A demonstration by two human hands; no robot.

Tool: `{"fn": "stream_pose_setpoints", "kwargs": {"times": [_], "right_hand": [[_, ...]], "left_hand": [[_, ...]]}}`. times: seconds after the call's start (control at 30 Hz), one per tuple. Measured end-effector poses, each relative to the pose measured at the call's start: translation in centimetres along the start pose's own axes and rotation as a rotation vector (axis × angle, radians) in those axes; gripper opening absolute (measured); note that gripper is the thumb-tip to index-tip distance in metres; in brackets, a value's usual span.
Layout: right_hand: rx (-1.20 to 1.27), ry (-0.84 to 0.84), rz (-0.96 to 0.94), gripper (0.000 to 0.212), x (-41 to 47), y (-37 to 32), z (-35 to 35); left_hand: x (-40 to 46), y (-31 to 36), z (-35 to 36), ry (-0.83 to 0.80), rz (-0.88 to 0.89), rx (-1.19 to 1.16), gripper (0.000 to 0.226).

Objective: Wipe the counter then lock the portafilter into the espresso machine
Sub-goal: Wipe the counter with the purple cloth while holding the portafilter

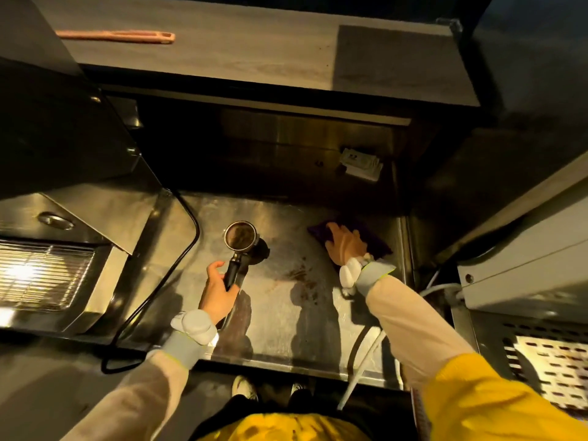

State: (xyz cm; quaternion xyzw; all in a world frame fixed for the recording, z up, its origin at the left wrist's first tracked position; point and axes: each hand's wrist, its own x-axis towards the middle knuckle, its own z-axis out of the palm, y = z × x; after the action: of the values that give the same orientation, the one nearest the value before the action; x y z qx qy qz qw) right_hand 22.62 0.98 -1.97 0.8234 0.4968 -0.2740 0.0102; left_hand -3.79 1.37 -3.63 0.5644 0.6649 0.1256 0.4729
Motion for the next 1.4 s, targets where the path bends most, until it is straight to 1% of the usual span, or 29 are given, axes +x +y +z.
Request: {"fn": "stream_pose_setpoints", "kwargs": {"times": [0.17,0.23,0.33,0.5,0.53,0.6,0.63,0.67,0.7,0.73,0.77,0.8,0.87,0.93,1.0,1.07,1.2,1.4], "right_hand": [[0.136,-0.115,-0.1,0.044,-1.7,-2.5,2.5],[0.159,-0.145,-0.157,0.042,-2.6,-3.4,3.7],[0.209,-0.149,-0.245,0.04,-3.9,-4.1,4.7],[0.434,-0.191,-0.302,0.035,-5.7,-4.3,4.7],[0.467,-0.212,-0.287,0.038,-5.8,-4.2,4.5],[0.54,-0.261,-0.239,0.052,-6.0,-4.0,4.1],[0.579,-0.267,-0.226,0.06,-6.0,-3.9,4.0],[0.595,-0.249,-0.221,0.062,-6.0,-3.9,4.0],[0.576,-0.208,-0.223,0.058,-6.0,-4.0,4.1],[0.518,-0.153,-0.234,0.049,-5.9,-4.1,4.4],[0.422,-0.102,-0.259,0.039,-5.8,-4.2,4.9],[0.299,-0.07,-0.289,0.036,-5.8,-4.3,5.7],[0.038,-0.012,-0.34,0.048,-5.9,-4.4,7.4],[-0.141,0.075,-0.39,0.061,-5.9,-4.4,8.9],[-0.185,0.107,-0.393,0.071,-5.5,-4.4,10.1],[-0.171,0.084,-0.373,0.076,-5.2,-4.3,10.6],[-0.22,0.051,-0.408,0.069,-4.8,-4.0,10.8],[-0.261,0.073,-0.433,0.056,-4.9,-3.2,11.0]], "left_hand": [[0.2,-1.1,0.3,-0.04,0.031,0.119,0.041],[0.3,-1.1,0.5,-0.057,0.033,0.115,0.041],[0.3,-1.2,0.6,-0.06,0.04,0.109,0.041],[0.4,-1.3,0.6,-0.071,0.054,0.1,0.042],[0.4,-1.3,0.5,-0.073,0.058,0.099,0.042],[0.4,-1.4,0.5,-0.078,0.056,0.095,0.044],[0.4,-1.4,0.5,-0.08,0.059,0.096,0.044],[0.4,-1.5,0.5,-0.08,0.058,0.096,0.044],[0.4,-1.5,0.5,-0.079,0.053,0.094,0.045],[0.4,-1.5,0.5,-0.078,0.048,0.093,0.045],[0.3,-1.5,0.5,-0.077,0.044,0.093,0.045],[0.4,-1.4,0.5,-0.075,0.042,0.093,0.046],[0.4,-1.4,0.5,-0.075,0.039,0.098,0.046],[0.4,-1.4,0.5,-0.091,0.035,0.106,0.045],[0.4,-1.4,0.5,-0.094,0.031,0.117,0.046],[0.3,-1.3,0.5,-0.084,0.027,0.132,0.046],[0.1,-1.1,0.5,-0.078,0.028,0.142,0.045],[0.1,-1.1,0.4,-0.089,0.004,0.118,0.045]]}}
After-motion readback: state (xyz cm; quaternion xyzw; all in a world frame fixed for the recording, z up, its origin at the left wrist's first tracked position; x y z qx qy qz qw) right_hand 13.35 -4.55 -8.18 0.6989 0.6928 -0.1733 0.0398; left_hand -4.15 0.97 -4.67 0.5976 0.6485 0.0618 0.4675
